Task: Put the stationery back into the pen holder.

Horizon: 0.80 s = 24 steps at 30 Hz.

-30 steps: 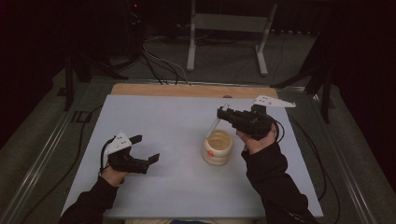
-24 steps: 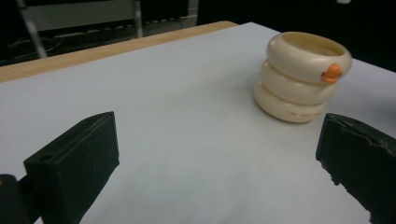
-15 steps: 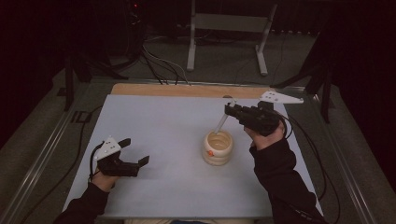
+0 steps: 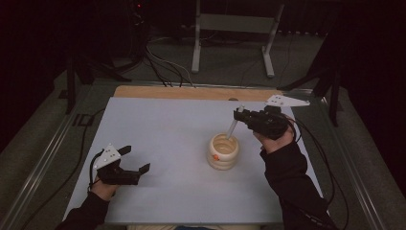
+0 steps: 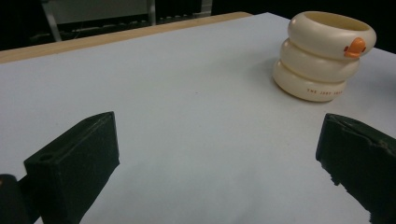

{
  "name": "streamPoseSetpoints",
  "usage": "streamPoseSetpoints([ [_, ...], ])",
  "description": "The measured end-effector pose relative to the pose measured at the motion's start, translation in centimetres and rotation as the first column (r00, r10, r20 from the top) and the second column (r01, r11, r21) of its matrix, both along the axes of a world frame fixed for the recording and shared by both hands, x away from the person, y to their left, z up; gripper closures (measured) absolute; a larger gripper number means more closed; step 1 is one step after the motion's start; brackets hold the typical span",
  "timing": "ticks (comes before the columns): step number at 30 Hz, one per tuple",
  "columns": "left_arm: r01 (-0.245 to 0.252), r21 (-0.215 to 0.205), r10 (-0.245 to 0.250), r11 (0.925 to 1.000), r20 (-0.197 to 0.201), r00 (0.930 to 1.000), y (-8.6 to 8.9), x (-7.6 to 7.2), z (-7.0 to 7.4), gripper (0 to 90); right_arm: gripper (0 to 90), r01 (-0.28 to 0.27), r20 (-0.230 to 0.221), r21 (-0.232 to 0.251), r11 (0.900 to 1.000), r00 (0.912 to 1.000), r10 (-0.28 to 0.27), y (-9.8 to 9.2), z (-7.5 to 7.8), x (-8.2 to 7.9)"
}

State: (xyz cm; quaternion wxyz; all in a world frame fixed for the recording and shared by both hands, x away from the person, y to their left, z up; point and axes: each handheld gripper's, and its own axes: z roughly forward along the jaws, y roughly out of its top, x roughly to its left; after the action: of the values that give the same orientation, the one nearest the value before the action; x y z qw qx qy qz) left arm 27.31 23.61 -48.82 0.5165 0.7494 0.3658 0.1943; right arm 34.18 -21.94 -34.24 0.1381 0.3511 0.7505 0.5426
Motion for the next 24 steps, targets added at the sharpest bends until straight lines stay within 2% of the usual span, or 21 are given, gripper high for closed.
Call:
streamPoseSetpoints([
  [5, -0.009, 0.001, 0.009, 1.0, 0.011, 0.9999, 0.0, -0.1, 0.0, 0.1, 78.5, 0.0, -0.026, -0.026, 1.0, 0.9997, -0.001, 0.1, -1.3, 0.4],
  [7, -0.008, 0.001, 0.008, 1.0, 0.013, 0.9999, 0.0, -0.1, 0.0, 0.1, 78.5, 0.021, -0.034, -0.05, 0.999, 0.9992, -0.023, 0.2, -1.7, 0.3],
  [13, -0.002, 0.005, 0.002, 1.0, 0.011, 0.9999, -0.1, -0.1, -0.1, 0.1, 78.5, 0.018, -0.054, -0.07, 0.997, 0.9983, -0.022, 0.5, -3.3, 0.4],
  [24, 0.01, -0.009, -0.01, 0.9999, 0.01, 0.9999, 0.0, -0.1, 0.1, 0.1, 78.4, -0.013, -0.084, -0.106, 0.994, 0.9964, 0.004, 1.1, -5.6, 0.3],
])
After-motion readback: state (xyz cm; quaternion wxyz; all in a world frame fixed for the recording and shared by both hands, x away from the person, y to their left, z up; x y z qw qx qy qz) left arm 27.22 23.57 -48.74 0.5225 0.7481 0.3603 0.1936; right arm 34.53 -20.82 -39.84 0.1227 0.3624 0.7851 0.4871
